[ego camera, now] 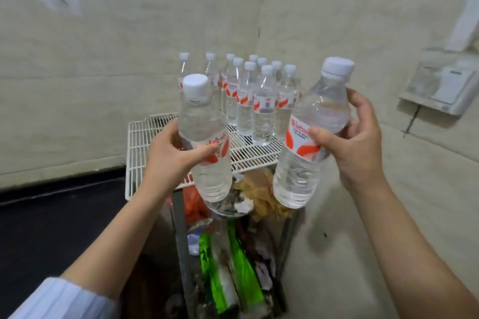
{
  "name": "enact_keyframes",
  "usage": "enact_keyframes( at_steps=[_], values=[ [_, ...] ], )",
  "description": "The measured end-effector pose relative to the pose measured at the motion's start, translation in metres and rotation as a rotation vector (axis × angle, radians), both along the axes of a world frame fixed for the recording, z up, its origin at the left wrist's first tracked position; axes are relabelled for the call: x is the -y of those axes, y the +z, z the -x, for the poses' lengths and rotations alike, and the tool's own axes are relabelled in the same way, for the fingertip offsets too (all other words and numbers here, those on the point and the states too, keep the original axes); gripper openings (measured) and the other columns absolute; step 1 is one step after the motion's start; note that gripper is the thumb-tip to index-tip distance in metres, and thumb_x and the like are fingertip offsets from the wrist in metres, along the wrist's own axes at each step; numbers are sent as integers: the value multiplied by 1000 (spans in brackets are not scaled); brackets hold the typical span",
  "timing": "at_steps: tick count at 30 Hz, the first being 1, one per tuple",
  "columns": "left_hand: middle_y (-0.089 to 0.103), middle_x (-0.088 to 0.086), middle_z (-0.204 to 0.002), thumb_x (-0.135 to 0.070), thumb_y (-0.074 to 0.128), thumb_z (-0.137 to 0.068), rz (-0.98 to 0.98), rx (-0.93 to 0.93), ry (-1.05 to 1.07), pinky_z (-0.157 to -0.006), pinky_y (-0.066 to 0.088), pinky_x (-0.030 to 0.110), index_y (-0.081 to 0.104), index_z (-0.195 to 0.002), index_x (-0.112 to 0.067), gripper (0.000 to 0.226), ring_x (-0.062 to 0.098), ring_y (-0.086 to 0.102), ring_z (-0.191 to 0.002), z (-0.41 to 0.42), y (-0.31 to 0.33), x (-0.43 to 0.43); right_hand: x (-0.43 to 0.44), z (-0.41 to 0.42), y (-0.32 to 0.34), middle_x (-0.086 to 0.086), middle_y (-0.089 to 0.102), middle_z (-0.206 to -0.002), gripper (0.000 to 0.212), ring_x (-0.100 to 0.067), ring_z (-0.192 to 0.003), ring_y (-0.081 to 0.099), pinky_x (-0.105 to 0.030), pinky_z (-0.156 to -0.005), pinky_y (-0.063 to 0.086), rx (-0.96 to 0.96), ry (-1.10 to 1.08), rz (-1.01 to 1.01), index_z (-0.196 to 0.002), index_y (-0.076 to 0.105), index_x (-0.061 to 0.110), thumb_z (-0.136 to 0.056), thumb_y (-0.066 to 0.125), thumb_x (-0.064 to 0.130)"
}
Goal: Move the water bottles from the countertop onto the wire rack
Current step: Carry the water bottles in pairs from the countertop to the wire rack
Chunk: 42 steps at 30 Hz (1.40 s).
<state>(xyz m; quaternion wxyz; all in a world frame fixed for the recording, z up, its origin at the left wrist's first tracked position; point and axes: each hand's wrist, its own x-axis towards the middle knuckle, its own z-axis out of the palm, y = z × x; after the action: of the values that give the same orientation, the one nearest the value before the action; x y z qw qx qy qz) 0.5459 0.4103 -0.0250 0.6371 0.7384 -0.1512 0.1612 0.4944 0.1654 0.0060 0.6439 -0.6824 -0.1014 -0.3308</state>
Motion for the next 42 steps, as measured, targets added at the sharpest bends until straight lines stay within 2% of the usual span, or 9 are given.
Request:
enact_keyframes(
  at_steps=[3, 8, 11, 14, 19, 23, 28, 34, 42],
  values=[
    [70, -4, -93, -13, 79, -65, 2, 20, 50, -62, 54, 17, 62, -94, -25, 37, 5, 68, -74, -36, 16, -8, -9, -38, 22, 7, 68, -94, 75, -4, -84, 68, -18, -67, 54, 43, 40, 0, -103, 50, 31, -38, 88, 34],
    [69, 9, -91, -24, 79, -64, -38, -57, 146, -73, 54, 35, 58, -103, -20, 44, 22, 66, -82, -118, 25, -21, -21, -108, 37, -2, 65, -98, 64, -3, -78, 68, -21, -66, 56, 28, 83, 35, -100, 49, 32, -54, 79, 1],
    [68, 6, -89, -28, 82, -60, -100, -95, 201, -81, 55, 48, 55, -93, -20, 44, 25, 66, -83, -167, 23, -28, -36, -152, 32, -6, 65, -107, 62, -11, -89, 66, -30, -78, 56, -21, 89, 99, -100, 49, 37, -60, 80, 0],
    [67, 5, -90, -32, 81, -60, -154, -125, 233, -81, 54, 50, 54, -96, -18, 47, 26, 65, -84, -208, 19, -34, -55, -194, 21, 5, 63, -105, 63, -4, -85, 66, -24, -74, 58, -118, 120, 207, -101, 43, 43, -64, 79, 6],
    [69, 4, -90, -36, 80, -60, -143, -145, 286, -79, 55, 48, 54, -94, -20, 46, 23, 66, -82, -262, 12, -37, -91, -264, -4, -3, 53, -129, 77, -22, -109, 58, -47, -90, 52, -290, 108, 247, -122, 37, 40, -63, 81, 17],
    [69, 0, -91, -50, 77, -57, -193, -167, 332, -78, 55, 45, 53, -98, -21, 55, 20, 65, -82, -290, 0, -33, -111, -315, -11, -5, 44, -138, 79, -25, -116, 53, -42, -92, 51, -350, 29, 176, -135, 33, 23, -69, 76, 9],
    [64, -8, -87, -54, 74, -60, -227, -178, 403, -77, 53, 38, 50, -95, -25, 52, 18, 64, -84, -323, -3, -24, -119, -370, -7, -4, 38, -144, 78, -21, -131, 36, -31, -102, 34, -281, -20, 237, -136, 32, 19, -71, 75, 12],
    [63, -5, -95, -60, 68, -65, -227, -176, 479, -63, 41, 28, 48, -113, -22, 64, 19, 60, -85, -349, -4, -1, -120, -413, -15, -6, 40, -143, 81, -23, -127, 41, -36, -104, 38, -326, -30, 245, -138, 29, 20, -72, 75, 15],
    [54, 6, -125, -57, 67, -67, -255, -85, 613, -90, 45, 37, 40, -129, -13, 81, 24, 51, -114, -362, -27, 16, -113, -421, -25, -5, 38, -142, 86, -21, -130, 38, -34, -105, 35, -334, -65, 357, -142, 21, 20, -74, 74, 26]
  ],
)
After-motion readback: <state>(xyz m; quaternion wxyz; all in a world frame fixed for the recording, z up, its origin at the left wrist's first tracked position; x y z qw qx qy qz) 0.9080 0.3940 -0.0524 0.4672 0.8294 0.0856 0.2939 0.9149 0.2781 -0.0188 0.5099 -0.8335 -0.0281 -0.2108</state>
